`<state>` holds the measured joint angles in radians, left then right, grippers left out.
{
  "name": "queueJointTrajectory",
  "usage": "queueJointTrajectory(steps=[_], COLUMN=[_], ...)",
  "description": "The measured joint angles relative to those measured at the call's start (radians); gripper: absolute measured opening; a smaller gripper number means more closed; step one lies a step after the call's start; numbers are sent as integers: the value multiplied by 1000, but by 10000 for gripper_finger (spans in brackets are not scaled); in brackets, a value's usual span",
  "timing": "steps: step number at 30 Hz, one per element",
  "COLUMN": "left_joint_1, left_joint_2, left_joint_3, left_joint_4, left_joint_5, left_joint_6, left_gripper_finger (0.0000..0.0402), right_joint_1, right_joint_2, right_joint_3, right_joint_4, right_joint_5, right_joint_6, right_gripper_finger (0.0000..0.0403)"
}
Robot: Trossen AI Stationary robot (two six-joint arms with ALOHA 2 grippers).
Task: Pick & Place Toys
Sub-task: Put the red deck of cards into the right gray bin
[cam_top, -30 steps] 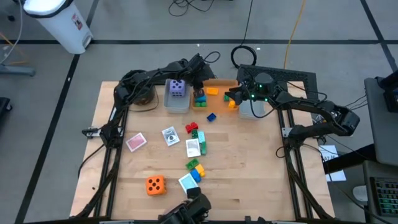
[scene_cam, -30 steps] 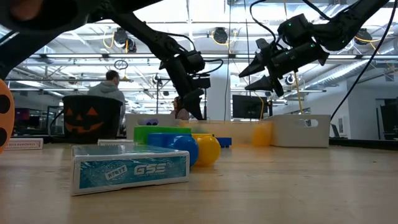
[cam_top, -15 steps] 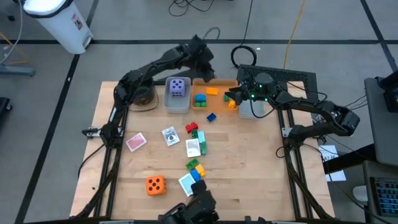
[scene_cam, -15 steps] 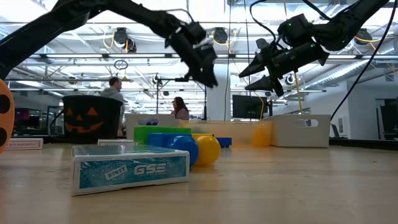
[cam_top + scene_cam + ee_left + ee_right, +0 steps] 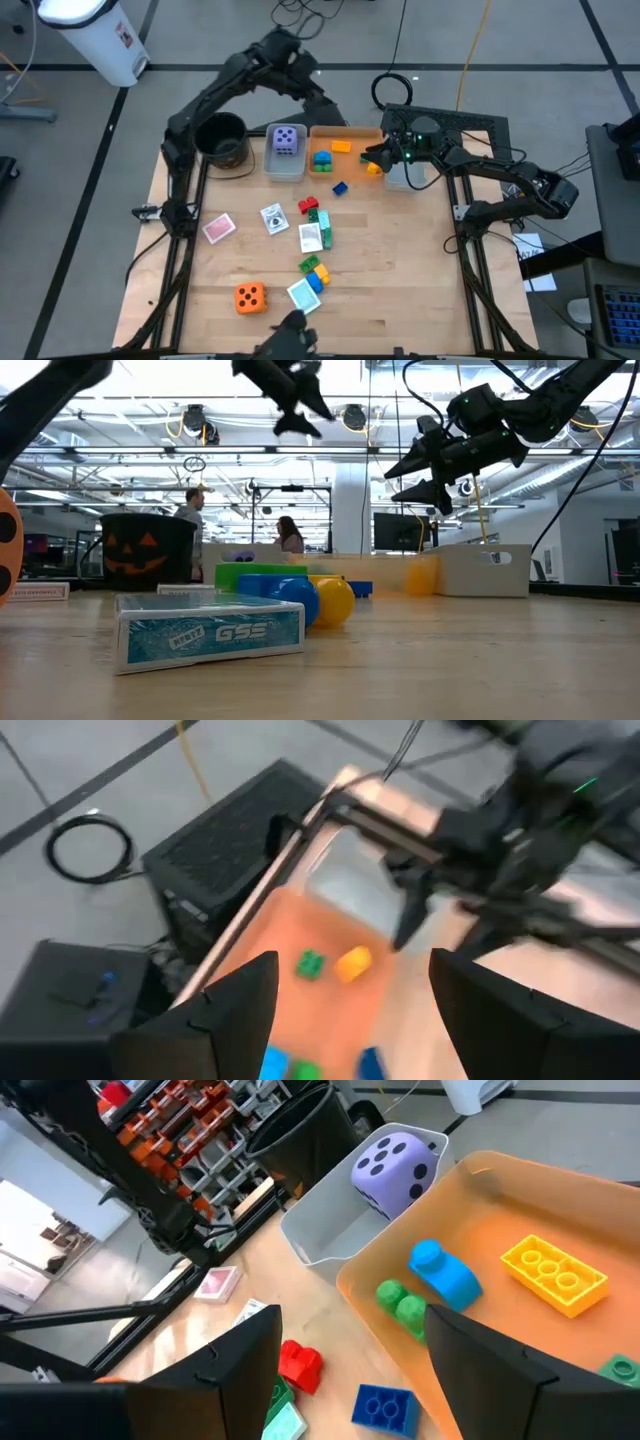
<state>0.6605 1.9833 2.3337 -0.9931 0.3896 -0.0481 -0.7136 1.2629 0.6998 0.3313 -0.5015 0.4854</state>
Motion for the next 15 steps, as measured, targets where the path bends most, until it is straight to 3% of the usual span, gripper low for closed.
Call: queueJointTrajectory(steps=[3,8,11,15], left_joint_1=[-6,-72,-117,-156], left_joint_2=[-57,-125,-178,-269], left_joint_3=[0,-29,-150,-422], left_joint_4=[-15,-20,35,210], left_joint_5=[16,-70,-89,-65], left_joint_6=[-26,-26,-15,-56], left_gripper_finger=[247,222,206,186], right_joint_1=[0,2,2,6], right_joint_2=[0,0,0,0], right_joint_3=[0,0,0,0], right_joint_4=[0,0,0,0], right_joint_5=[-1,0,1,1], right_joint_6=[0,0,39,196], right_gripper_finger=[235,235,235,235])
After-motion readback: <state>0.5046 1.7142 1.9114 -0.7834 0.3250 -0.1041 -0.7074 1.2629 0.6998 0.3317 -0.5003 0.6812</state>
